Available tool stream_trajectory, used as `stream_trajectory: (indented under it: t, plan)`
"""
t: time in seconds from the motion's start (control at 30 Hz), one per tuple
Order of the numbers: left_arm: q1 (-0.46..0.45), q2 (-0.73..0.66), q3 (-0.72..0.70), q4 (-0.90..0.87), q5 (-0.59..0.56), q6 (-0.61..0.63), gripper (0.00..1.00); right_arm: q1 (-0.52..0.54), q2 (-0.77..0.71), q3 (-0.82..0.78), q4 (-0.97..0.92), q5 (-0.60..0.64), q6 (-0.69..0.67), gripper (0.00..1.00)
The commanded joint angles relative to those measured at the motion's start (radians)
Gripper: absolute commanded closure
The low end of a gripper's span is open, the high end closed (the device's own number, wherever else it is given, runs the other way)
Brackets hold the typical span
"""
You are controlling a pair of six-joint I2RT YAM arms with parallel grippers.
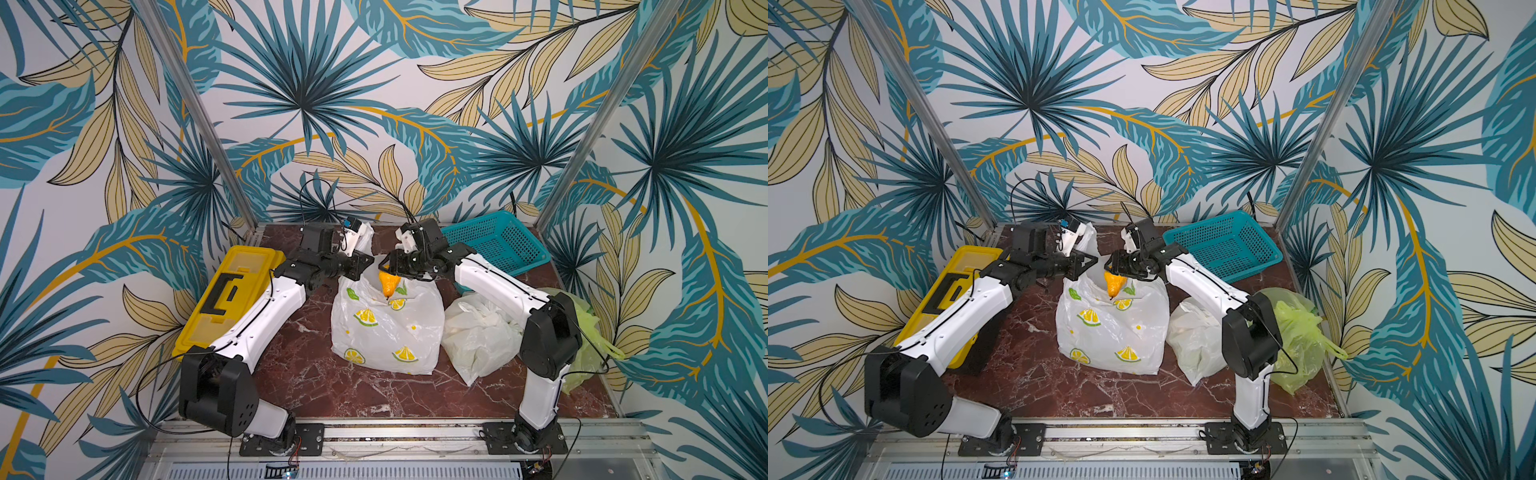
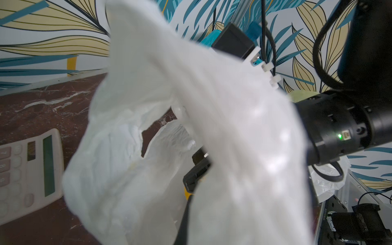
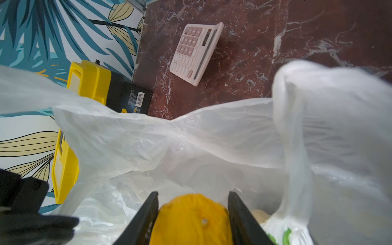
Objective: Place the pears into plastic bags & tie knots
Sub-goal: Place the pear in the plastic bag.
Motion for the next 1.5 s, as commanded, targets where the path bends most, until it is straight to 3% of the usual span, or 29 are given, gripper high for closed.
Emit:
stream_trajectory:
  t: [0.0,0.1,0.23,0.4,0.5,0.6,0.73,0.8,0.9,1.13,1.47]
  plan:
    - [0.006,-0.016,0.04,0.03,0.036,-0.014,1.0,0.011,0.029,0.015,0.036,0.056,0.073,0.47]
    - [0.004,0.002,0.051,0.03,0.046,-0.038,1.0,0.027,0.068,0.014,0.173,0.098,0.223,0.46]
    - [-0.007,0.02,0.066,0.032,0.053,-0.055,1.0,0.059,0.126,0.059,0.212,0.257,0.323,0.46]
    - [-0.008,0.034,0.062,0.036,0.05,-0.052,1.0,0.093,0.253,0.19,0.143,0.324,0.29,0.46]
    - [-0.008,0.033,0.076,0.036,0.076,-0.058,1.0,0.072,0.248,0.127,0.177,0.328,0.335,0.46]
    - [-0.011,0.04,0.08,0.036,0.116,-0.058,1.0,0.077,0.196,0.074,0.271,0.408,0.368,0.5]
    - [-0.018,0.067,0.106,0.036,0.147,-0.061,1.0,0.139,0.21,0.152,0.264,0.44,0.355,0.5]
    - [-0.017,0.063,0.109,0.036,0.125,-0.055,1.0,0.155,0.211,0.114,0.293,0.429,0.4,0.5]
    - [-0.015,0.069,0.116,0.038,0.09,-0.043,0.99,0.172,0.214,0.03,0.336,0.44,0.448,0.42]
    - [0.018,0.06,0.107,0.038,0.086,-0.041,0.99,0.128,0.074,-0.034,0.265,0.409,0.24,0.25]
    - [0.05,0.046,0.095,0.038,0.081,-0.045,1.0,-0.007,-0.162,-0.117,0.075,0.321,0.04,0.22]
